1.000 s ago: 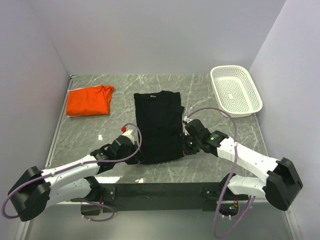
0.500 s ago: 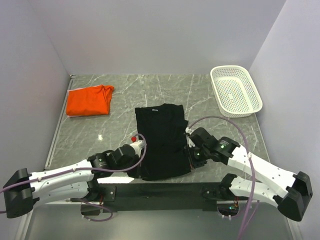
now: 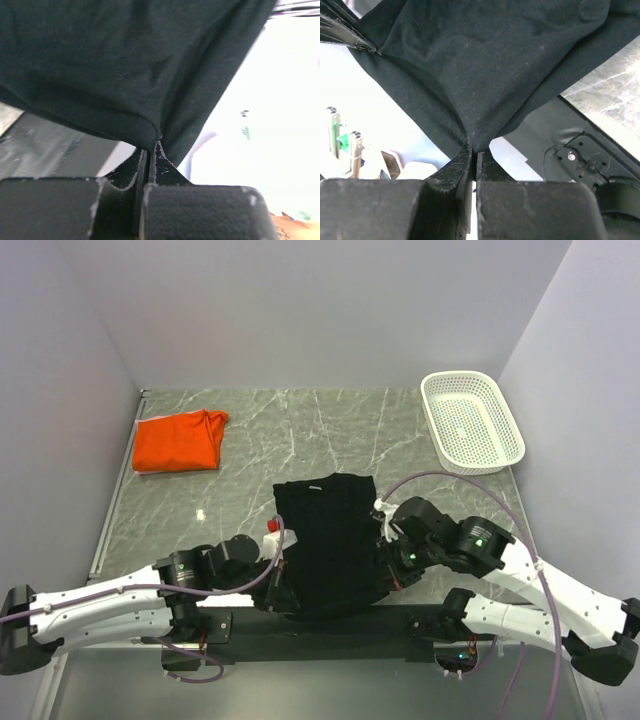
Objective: Fold and stack the t-shirts
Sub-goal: Fold the tshirt
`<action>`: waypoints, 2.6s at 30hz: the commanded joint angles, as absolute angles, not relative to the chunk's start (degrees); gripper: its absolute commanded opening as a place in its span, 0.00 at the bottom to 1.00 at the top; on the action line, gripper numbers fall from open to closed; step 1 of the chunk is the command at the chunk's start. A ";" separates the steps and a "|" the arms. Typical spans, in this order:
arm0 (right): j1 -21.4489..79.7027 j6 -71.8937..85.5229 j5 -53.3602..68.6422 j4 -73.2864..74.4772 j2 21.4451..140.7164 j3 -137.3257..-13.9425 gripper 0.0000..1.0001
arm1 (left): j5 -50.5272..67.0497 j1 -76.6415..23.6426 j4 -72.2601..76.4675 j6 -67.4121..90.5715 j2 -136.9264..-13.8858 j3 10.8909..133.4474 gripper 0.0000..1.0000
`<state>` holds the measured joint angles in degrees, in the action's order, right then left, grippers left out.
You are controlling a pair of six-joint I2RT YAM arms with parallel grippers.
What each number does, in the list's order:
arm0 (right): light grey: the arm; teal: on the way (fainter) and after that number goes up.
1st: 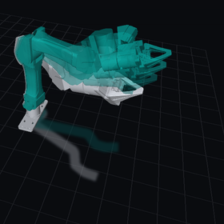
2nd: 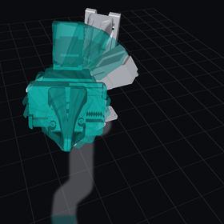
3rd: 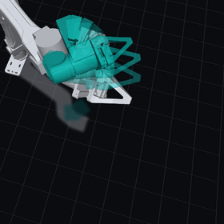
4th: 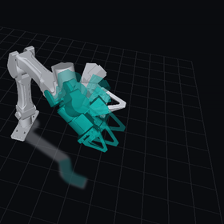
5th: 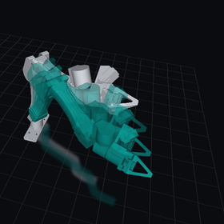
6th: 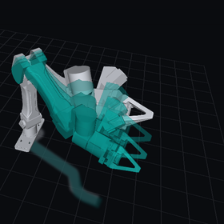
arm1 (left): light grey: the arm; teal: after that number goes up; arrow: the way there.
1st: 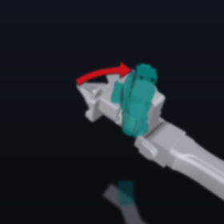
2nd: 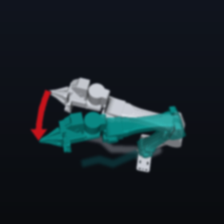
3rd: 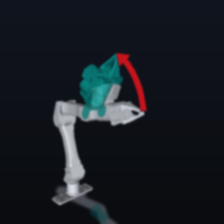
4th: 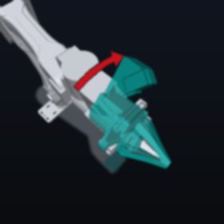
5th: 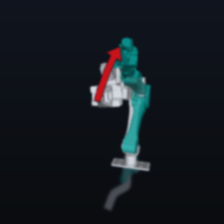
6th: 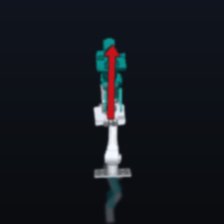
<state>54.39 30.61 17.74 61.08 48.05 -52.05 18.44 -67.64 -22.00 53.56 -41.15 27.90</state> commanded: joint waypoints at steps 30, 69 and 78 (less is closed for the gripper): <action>41.05 21.19 -2.99 51.60 64.68 -68.03 0.00 | -5.38 -57.58 -14.95 47.64 -49.38 36.65 0.01; 21.28 15.20 6.16 39.12 97.06 -86.49 0.66 | -3.59 -31.91 -7.19 35.51 -77.97 50.62 0.70; 22.23 15.82 8.34 34.72 82.19 -75.25 0.72 | -5.55 -31.90 -9.06 37.09 -69.44 47.12 0.90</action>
<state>21.21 15.55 6.50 36.49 85.84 -79.20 -6.31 -31.94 -8.27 36.67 -70.59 49.30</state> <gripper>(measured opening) 0.715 0.897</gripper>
